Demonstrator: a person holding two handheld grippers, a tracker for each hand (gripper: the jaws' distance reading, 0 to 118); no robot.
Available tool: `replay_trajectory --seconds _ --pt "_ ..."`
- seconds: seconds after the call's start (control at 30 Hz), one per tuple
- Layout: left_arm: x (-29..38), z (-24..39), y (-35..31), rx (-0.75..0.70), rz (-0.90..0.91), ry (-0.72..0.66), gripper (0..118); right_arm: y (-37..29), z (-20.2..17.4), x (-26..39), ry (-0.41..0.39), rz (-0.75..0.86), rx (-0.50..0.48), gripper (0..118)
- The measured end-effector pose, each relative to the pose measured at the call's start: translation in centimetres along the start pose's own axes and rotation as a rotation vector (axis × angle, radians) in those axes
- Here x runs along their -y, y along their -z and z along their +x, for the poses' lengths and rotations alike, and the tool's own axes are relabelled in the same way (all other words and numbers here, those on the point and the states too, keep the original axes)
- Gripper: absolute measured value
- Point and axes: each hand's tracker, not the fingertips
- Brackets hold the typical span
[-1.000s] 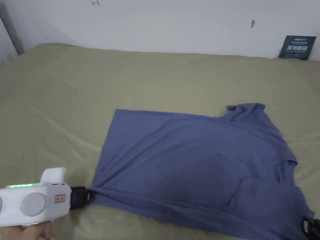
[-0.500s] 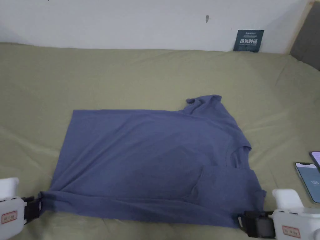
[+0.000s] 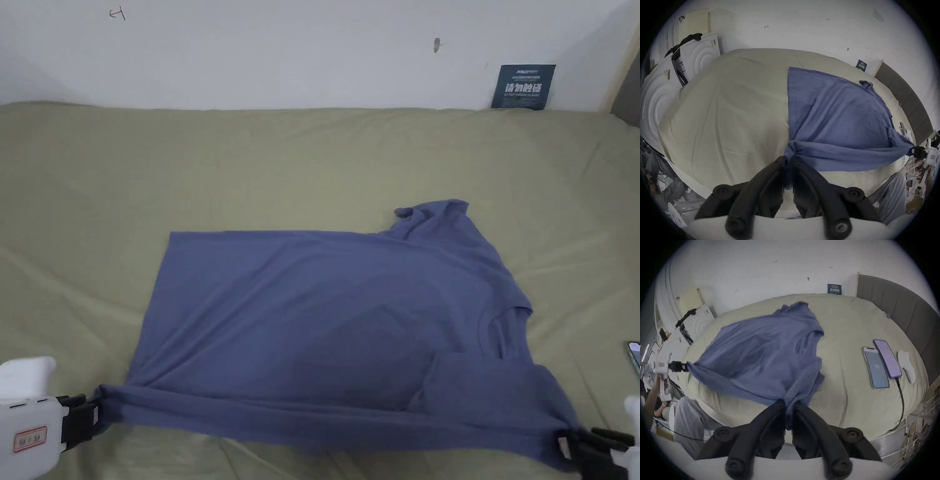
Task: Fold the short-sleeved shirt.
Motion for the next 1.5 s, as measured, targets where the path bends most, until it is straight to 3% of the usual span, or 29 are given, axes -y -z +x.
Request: replay_trajectory --seconds 0.3,0.53,0.73,0.77,0.8,0.83,0.87,0.93,1.07,1.1,1.13,1.2,1.3,1.33,1.43,1.47,1.5 --pt "-7.2 0.9 1.2 0.023 0.031 0.026 9 1.9 0.6 -10.9 0.02 0.089 -0.022 8" --pt "-13.0 1.4 6.5 0.034 -0.002 0.021 9 10.0 1.0 -18.6 -0.022 0.004 0.015 9" --pt "-14.8 1.5 10.8 0.057 -0.058 -0.03 10 15.9 1.9 -20.9 -0.029 -0.067 0.022 10" --pt "-14.8 1.4 11.4 0.058 -0.055 -0.033 23 16.5 2.1 -20.8 0.0 -0.08 0.019 18" --pt "-14.7 1.4 11.7 0.063 -0.054 -0.037 55 16.8 2.2 -20.6 0.03 -0.088 0.008 45" --pt "-14.5 1.3 11.9 0.072 -0.023 -0.044 96 16.9 2.6 -20.0 0.058 -0.09 -0.003 84" --pt "-14.2 1.3 11.9 0.088 -0.001 -0.044 118 16.9 2.6 -19.5 0.072 -0.082 0.012 117" --pt "-13.1 1.0 11.4 0.103 0.044 -0.091 115 16.2 2.5 -18.3 0.077 -0.071 0.006 118" --pt "-12.0 1.7 7.7 0.054 0.027 -0.053 115 13.0 2.3 -16.1 0.121 0.008 0.006 118" --pt "-11.4 2.0 6.8 0.033 0.031 -0.034 111 12.2 2.4 -15.3 0.122 0.006 -0.003 115" --pt "-10.7 2.4 5.8 0.033 0.009 -0.033 96 11.5 2.1 -14.7 0.126 0.007 -0.011 101" --pt "-9.1 1.8 6.1 -0.003 0.0 -0.037 2 10.1 1.4 -13.4 0.116 0.029 -0.004 11" --pt "-6.9 1.6 6.5 -0.026 0.009 0.0 0 8.7 0.6 -11.0 0.088 0.061 0.057 2" --pt "-6.5 1.2 6.4 -0.006 0.009 -0.013 0 8.4 0.4 -10.6 0.041 0.066 0.051 2" --pt "-6.2 2.0 6.3 0.006 -0.003 -0.025 0 8.0 0.9 -9.5 0.057 0.036 0.028 2" --pt "-6.2 2.3 6.5 -0.012 -0.004 -0.02 4 7.9 1.1 -9.3 0.059 0.034 0.027 2" --pt "-6.2 2.4 6.7 -0.023 -0.005 -0.021 30 7.9 1.3 -9.0 0.062 0.034 0.028 2"
